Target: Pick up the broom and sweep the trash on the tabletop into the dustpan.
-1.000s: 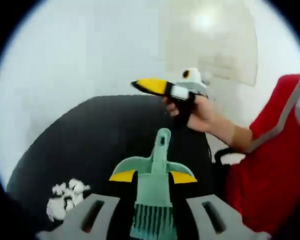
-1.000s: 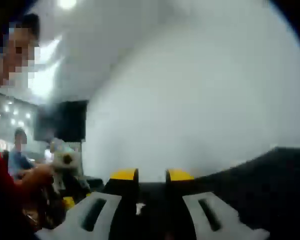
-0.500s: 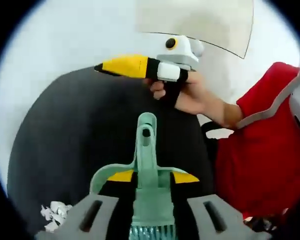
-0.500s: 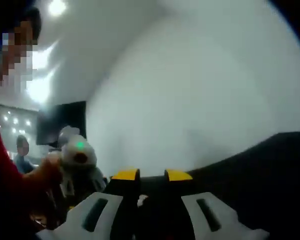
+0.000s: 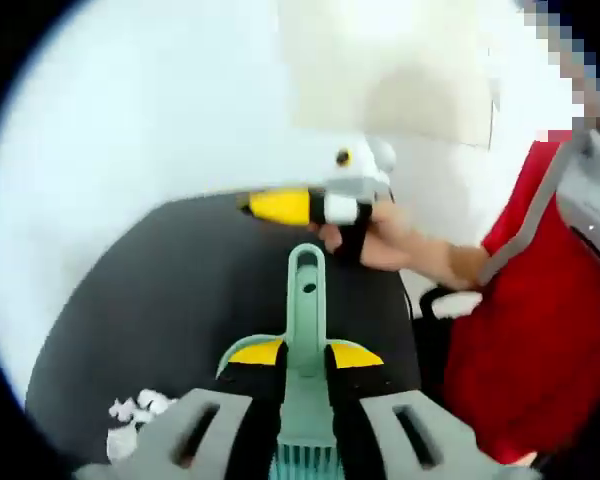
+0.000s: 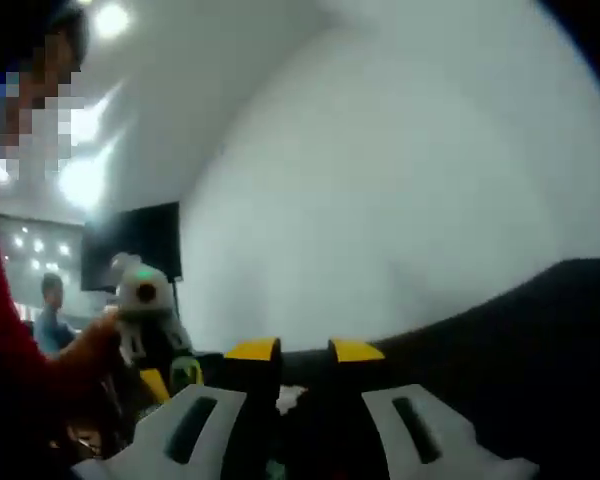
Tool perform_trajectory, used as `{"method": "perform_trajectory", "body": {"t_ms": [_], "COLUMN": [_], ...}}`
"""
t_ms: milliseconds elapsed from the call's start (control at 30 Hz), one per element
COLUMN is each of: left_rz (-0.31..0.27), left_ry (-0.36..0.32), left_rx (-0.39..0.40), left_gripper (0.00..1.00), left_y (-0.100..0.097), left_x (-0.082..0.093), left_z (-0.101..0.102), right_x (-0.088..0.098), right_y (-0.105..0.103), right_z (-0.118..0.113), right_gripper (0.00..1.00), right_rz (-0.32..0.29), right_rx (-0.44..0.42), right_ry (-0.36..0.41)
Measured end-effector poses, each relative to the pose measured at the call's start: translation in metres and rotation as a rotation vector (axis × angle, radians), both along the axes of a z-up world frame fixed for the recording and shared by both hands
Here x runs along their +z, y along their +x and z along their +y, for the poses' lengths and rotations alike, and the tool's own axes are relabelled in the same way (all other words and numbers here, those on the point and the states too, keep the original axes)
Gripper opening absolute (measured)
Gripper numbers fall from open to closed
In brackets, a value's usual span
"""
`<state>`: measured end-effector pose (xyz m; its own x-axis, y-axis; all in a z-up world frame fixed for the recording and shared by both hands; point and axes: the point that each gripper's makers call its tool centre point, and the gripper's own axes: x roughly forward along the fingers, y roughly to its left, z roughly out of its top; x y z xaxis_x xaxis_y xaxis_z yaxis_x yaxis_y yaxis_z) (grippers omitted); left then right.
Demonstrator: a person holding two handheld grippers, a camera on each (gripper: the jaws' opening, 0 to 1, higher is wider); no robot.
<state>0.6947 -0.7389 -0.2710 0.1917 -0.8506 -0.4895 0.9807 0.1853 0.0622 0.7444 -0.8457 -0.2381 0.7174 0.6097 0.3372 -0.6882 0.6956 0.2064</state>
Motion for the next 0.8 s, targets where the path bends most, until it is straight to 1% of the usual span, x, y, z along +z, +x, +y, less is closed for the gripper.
{"method": "perform_trajectory", "body": {"t_ms": [33,100,200,233,300,367,433,467,533,600,633,767,800], "left_rz": [0.001,-0.035,-0.081,-0.082,-0.110,-0.082,-0.083,-0.086,-0.067,-0.059,-0.062,-0.046,-0.048], "left_ry": [-0.045,-0.111,-0.166,-0.185,-0.217,-0.273,-0.306,-0.325,-0.377,-0.440,-0.460,-0.534,-0.543], "left_rx": [0.033,0.092,0.175,0.204,0.257,0.289,0.326,0.352,0.414,0.476,0.492,0.574,0.590], "left_gripper": [0.14,0.14,0.14,0.14,0.15,0.15,0.15,0.15,0.15,0.15,0.14,0.14,0.14], "left_y": [0.002,0.007,0.013,0.014,0.019,0.018,0.021,0.023,0.027,0.032,0.033,0.037,0.038], "left_x": [0.007,0.021,0.033,0.036,0.038,0.038,0.039,0.040,0.041,0.044,0.044,0.044,0.044], "left_z": [0.010,0.031,0.063,0.073,0.090,0.096,0.100,0.102,0.105,0.106,0.105,0.105,0.105], "right_x": [-0.001,-0.002,-0.004,-0.005,-0.006,-0.007,-0.009,-0.009,-0.011,-0.012,-0.013,-0.015,-0.015], "right_y": [0.000,0.001,0.002,0.002,0.002,0.003,0.004,0.004,0.005,0.006,0.006,0.006,0.006], "right_z": [0.001,0.003,0.004,0.005,0.005,0.006,0.007,0.007,0.007,0.008,0.009,0.010,0.010], "right_gripper": [0.21,0.21,0.21,0.21,0.21,0.21,0.21,0.21,0.21,0.21,0.21,0.21,0.21], "right_rz": [-0.001,0.003,0.012,0.013,0.016,0.017,0.019,0.020,0.021,0.027,0.029,0.031,0.031], "right_rx": [0.001,0.005,0.010,0.012,0.010,0.009,0.007,0.006,0.005,0.009,0.011,0.015,0.017], "right_ry": [-0.008,-0.019,-0.027,-0.030,-0.039,-0.051,-0.063,-0.069,-0.080,-0.090,-0.094,-0.112,-0.115]}}
